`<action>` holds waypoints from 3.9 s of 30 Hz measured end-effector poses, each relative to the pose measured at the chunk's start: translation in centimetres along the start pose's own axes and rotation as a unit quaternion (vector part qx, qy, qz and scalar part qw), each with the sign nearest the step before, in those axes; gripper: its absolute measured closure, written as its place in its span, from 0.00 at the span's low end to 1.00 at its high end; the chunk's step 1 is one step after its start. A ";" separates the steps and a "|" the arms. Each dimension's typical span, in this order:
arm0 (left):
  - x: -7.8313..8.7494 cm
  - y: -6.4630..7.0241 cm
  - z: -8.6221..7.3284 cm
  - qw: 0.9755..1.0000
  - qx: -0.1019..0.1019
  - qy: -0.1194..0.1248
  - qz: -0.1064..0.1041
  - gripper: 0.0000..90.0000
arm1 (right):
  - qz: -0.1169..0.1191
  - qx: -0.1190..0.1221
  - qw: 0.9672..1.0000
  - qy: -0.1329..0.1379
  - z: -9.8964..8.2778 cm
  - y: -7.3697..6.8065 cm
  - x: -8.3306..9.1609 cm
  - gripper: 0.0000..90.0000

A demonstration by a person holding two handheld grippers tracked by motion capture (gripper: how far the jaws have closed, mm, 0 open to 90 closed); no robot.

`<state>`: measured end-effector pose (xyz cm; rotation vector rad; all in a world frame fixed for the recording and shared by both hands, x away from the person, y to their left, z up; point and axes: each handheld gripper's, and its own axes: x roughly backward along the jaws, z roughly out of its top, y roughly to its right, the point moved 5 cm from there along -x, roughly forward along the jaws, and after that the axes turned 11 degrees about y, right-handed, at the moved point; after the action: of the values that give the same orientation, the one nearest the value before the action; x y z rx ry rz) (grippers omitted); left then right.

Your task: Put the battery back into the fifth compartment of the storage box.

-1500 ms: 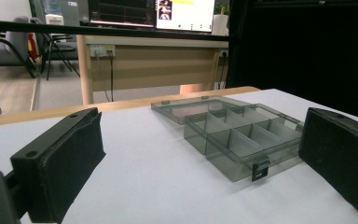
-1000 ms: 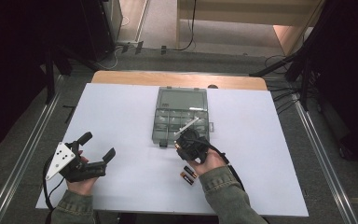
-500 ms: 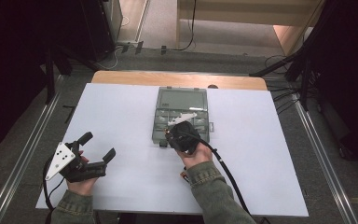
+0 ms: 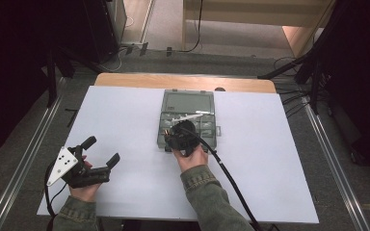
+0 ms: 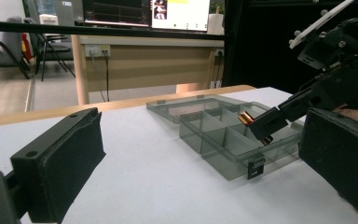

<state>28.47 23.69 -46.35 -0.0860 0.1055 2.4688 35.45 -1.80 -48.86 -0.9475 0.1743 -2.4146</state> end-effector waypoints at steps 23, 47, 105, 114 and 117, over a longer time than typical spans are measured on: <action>0.0 0.0 0.0 1.000 0.002 0.000 -0.003 0.00 | 0.000 -0.121 0.993 0.008 1.0 0.7 -1.7 0.83; -0.1 0.0 0.0 1.000 0.003 -0.001 -0.001 0.00 | 0.039 0.043 0.997 -0.044 0.0 0.0 2.9 0.00; -0.1 0.0 -0.2 1.000 0.007 -0.005 -0.005 0.00 | -0.011 0.142 0.972 -0.190 -6.8 4.8 7.9 0.04; -0.1 0.1 -0.2 1.000 0.006 -0.006 -0.006 0.00 | -0.019 0.170 0.962 -0.211 -7.7 4.5 7.3 0.17; -0.1 0.0 -0.2 1.000 0.007 -0.006 -0.005 0.00 | -0.026 0.172 0.961 -0.215 -7.7 4.5 7.2 0.22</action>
<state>28.58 23.59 -46.52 -0.0654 0.1165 2.4583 27.91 -9.94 -51.74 -1.2828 -0.4192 -2.1209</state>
